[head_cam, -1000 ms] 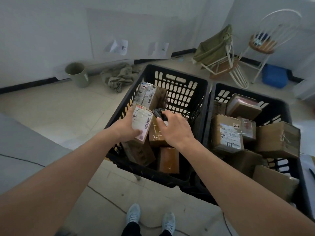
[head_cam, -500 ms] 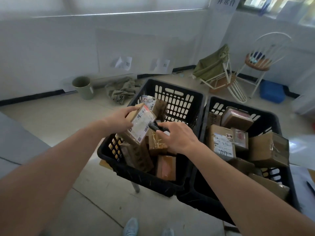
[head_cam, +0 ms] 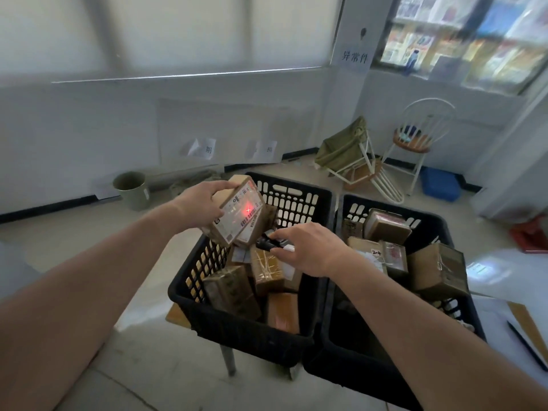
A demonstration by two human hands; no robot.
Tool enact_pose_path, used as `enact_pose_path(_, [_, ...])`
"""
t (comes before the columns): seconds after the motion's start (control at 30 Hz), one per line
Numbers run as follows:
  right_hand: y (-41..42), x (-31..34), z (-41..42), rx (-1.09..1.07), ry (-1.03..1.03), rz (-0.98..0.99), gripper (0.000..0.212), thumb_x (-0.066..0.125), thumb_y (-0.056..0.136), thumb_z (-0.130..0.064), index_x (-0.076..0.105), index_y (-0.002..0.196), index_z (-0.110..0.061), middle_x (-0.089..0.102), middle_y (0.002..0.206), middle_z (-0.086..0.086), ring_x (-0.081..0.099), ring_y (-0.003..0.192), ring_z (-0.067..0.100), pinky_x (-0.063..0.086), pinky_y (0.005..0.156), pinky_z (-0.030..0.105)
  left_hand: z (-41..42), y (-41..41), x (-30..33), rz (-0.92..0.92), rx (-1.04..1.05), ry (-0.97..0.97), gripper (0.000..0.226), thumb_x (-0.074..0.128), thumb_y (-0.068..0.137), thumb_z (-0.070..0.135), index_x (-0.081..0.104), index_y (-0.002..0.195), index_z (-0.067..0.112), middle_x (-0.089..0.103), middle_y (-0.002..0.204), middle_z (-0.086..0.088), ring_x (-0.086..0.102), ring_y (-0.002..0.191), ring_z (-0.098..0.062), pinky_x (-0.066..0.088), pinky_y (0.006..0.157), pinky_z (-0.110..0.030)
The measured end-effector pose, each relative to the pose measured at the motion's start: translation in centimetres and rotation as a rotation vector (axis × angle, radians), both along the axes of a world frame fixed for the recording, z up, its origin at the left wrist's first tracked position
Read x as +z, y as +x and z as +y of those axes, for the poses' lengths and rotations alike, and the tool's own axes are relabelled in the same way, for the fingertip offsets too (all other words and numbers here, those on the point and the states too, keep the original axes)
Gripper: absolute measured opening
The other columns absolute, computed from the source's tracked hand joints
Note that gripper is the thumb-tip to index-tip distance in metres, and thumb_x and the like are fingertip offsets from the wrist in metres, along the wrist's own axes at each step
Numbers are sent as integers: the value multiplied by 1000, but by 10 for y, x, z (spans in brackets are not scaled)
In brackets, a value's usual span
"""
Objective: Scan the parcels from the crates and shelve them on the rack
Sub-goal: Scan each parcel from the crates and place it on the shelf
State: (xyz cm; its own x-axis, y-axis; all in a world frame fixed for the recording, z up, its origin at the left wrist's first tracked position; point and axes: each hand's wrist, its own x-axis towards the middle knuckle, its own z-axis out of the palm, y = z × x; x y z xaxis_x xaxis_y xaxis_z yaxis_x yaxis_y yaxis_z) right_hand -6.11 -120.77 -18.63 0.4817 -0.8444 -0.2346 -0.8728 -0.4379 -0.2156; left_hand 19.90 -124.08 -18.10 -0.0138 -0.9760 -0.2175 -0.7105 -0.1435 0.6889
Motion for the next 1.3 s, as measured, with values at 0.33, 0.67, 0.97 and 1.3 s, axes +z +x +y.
enact_pose_path(0.33, [9, 29, 12, -31, -34, 56, 50, 56, 106, -54, 53, 154, -38, 65, 142, 0, 59, 132, 26, 49, 110, 46, -2, 10, 26, -13, -35, -55, 69, 60, 100, 3, 48, 149, 50, 67, 115, -7, 75, 93, -22, 66, 75, -48])
enact_pose_path(0.67, [19, 38, 15, -96, -37, -15, 45, 57, 106, -50, 57, 149, -37, 68, 131, -1, 62, 122, 22, 51, 105, 42, -6, 22, 35, 47, -76, -43, 70, 61, 100, 2, 45, 150, 49, 68, 111, -9, 74, 94, -23, 66, 77, -45])
enact_pose_path(0.97, [41, 32, 2, -492, -130, -651, 42, 58, 107, -47, 63, 144, -29, 73, 115, -1, 69, 95, 19, 60, 84, 39, -5, 30, 44, 421, -32, -48, 88, 58, 99, -7, 32, 154, 56, 66, 118, -14, 78, 92, -29, 66, 79, -44])
enact_pose_path(1.3, [81, 56, -6, -598, -116, -1192, 45, 54, 109, -46, 57, 145, -19, 67, 138, 6, 62, 128, 25, 53, 110, 51, 41, 28, 67, 696, -42, -86, 89, 58, 98, -6, 33, 152, 60, 64, 125, -26, 75, 107, -34, 61, 93, -53])
